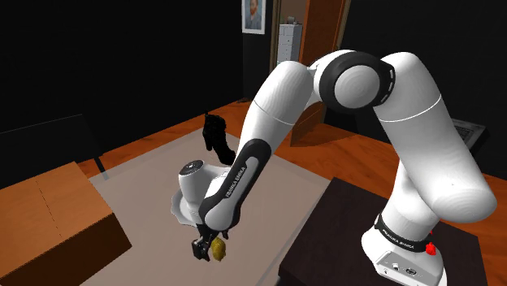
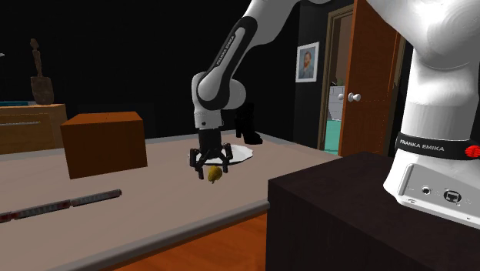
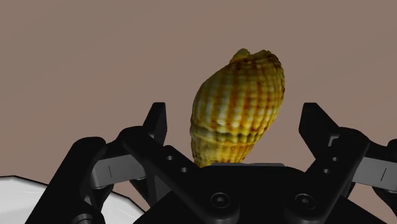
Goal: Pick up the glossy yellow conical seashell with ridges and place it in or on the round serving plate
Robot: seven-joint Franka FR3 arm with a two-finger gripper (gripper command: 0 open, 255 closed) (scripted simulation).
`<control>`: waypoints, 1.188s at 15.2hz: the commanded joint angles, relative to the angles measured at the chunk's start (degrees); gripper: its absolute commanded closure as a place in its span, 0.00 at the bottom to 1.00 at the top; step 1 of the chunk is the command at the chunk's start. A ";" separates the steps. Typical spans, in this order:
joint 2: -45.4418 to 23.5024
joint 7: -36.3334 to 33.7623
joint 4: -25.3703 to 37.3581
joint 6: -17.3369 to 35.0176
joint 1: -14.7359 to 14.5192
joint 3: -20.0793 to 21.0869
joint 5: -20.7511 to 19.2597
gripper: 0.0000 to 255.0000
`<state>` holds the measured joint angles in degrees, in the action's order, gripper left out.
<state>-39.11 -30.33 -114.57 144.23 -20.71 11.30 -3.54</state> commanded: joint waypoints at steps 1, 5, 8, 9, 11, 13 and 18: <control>0.00 0.00 0.00 0.00 0.00 0.00 0.00 1.00; 0.02 0.02 0.01 -0.04 0.02 0.00 0.00 1.00; 0.19 -0.01 -0.40 0.21 0.02 0.01 0.01 1.00; 0.12 -0.02 -0.46 0.35 0.01 0.00 0.00 1.00; 0.71 0.03 -0.25 -0.45 0.10 0.12 0.11 1.00; 2.12 0.10 -0.71 -1.40 0.30 0.38 0.35 1.00; 5.57 0.28 -1.66 -3.88 0.81 1.01 0.98 1.00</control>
<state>-34.17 -30.16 -116.36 141.12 -20.05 12.19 -2.69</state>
